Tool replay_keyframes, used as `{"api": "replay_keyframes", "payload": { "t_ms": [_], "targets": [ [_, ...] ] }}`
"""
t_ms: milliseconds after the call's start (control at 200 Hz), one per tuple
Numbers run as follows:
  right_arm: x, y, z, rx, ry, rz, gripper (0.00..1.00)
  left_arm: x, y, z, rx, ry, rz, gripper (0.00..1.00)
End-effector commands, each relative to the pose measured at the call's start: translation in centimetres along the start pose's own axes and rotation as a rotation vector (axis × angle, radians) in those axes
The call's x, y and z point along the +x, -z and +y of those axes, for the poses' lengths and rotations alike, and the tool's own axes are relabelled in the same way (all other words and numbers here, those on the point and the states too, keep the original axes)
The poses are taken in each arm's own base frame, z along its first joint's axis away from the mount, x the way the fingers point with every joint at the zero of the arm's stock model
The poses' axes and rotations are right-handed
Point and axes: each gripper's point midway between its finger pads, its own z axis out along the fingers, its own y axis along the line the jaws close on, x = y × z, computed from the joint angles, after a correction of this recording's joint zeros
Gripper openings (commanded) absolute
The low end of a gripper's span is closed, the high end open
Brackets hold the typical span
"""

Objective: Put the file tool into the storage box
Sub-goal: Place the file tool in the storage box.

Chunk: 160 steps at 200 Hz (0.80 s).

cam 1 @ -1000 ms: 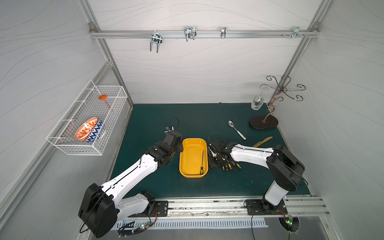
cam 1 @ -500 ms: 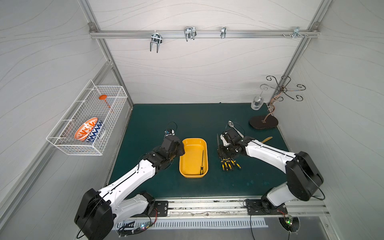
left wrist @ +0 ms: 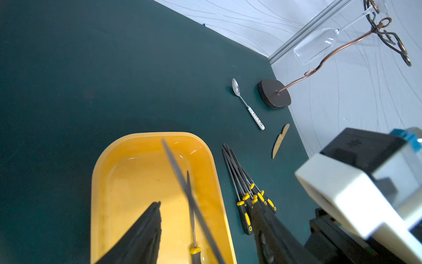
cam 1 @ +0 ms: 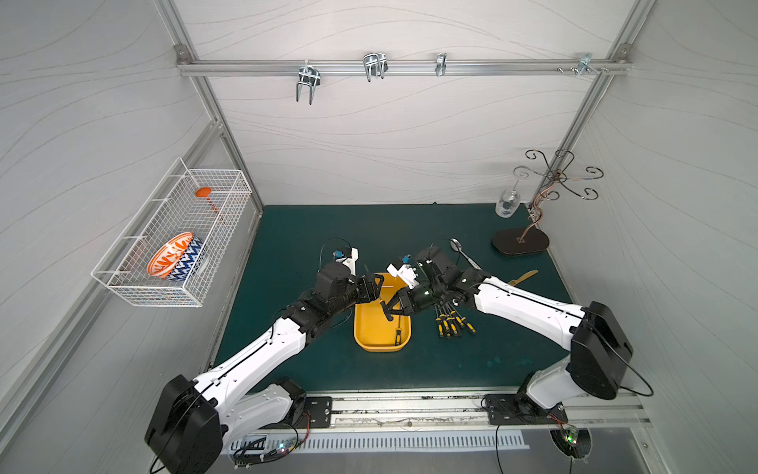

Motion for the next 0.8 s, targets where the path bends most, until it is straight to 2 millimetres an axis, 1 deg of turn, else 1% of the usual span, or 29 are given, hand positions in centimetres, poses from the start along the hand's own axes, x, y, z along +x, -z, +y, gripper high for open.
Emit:
{"api": "replay_keyframes", "payload": {
  "t_ms": [0, 50, 70, 100, 135, 180, 200, 300, 360, 380, 465, 505, 675, 795],
  "targets": [
    [-0.4, -0.1, 1.7, -0.088, 0.037, 0.011, 0.1, -0.6, -0.3, -1.2, 0.067, 0.003, -0.019, 0.65],
    [-0.4, 0.1, 1.8, -0.088, 0.044, 0.009, 0.11, -0.5, -0.4, -0.9, 0.058, 0.005, -0.011, 0.62],
    [-0.5, 0.2, 1.8, -0.085, 0.045, 0.003, 0.1, -0.3, -0.5, -0.8, 0.055, 0.007, -0.005, 0.59],
    [-0.6, 0.3, 1.8, -0.079, 0.05, -0.003, 0.11, -0.1, -0.6, -0.6, 0.051, 0.01, 0.002, 0.45],
    [-0.7, 0.4, 1.8, -0.073, 0.055, -0.009, 0.11, 0.1, -0.7, -0.5, 0.048, 0.013, 0.009, 0.32],
    [-0.8, 0.5, 1.7, -0.062, 0.058, -0.017, 0.11, 0.3, -0.9, -0.1, 0.037, 0.02, 0.018, 0.07],
    [-0.9, 0.5, 1.6, -0.054, 0.058, -0.022, 0.11, 0.4, -0.9, -0.1, 0.038, 0.021, 0.021, 0.0],
    [-1.1, 0.6, 1.1, -0.029, 0.053, -0.032, 0.12, 1.0, -1.3, 0.1, 0.033, 0.033, 0.051, 0.0],
    [-1.1, 0.6, 0.9, -0.018, 0.049, -0.035, 0.16, 1.3, -1.6, 0.4, 0.026, 0.046, 0.063, 0.0],
    [-1.1, 0.6, 0.7, -0.01, 0.046, -0.036, 0.19, 1.5, -1.7, 0.5, 0.026, 0.05, 0.066, 0.0],
    [-1.3, 0.8, -0.2, 0.043, 0.032, -0.056, 0.44, 2.2, -2.3, 1.0, 0.013, 0.061, 0.088, 0.0],
    [-1.4, 1.0, -1.0, 0.084, 0.022, -0.074, 0.5, 2.6, -2.6, 1.4, 0.0, 0.066, 0.101, 0.0],
    [-1.8, 2.3, -4.4, 0.23, -0.041, -0.129, 0.51, 4.1, -4.5, 2.8, -0.042, 0.082, 0.161, 0.0],
    [-1.1, 3.1, -6.5, 0.335, -0.065, -0.121, 0.5, 4.8, -6.1, 3.1, -0.058, 0.09, 0.199, 0.0]
  ]
}}
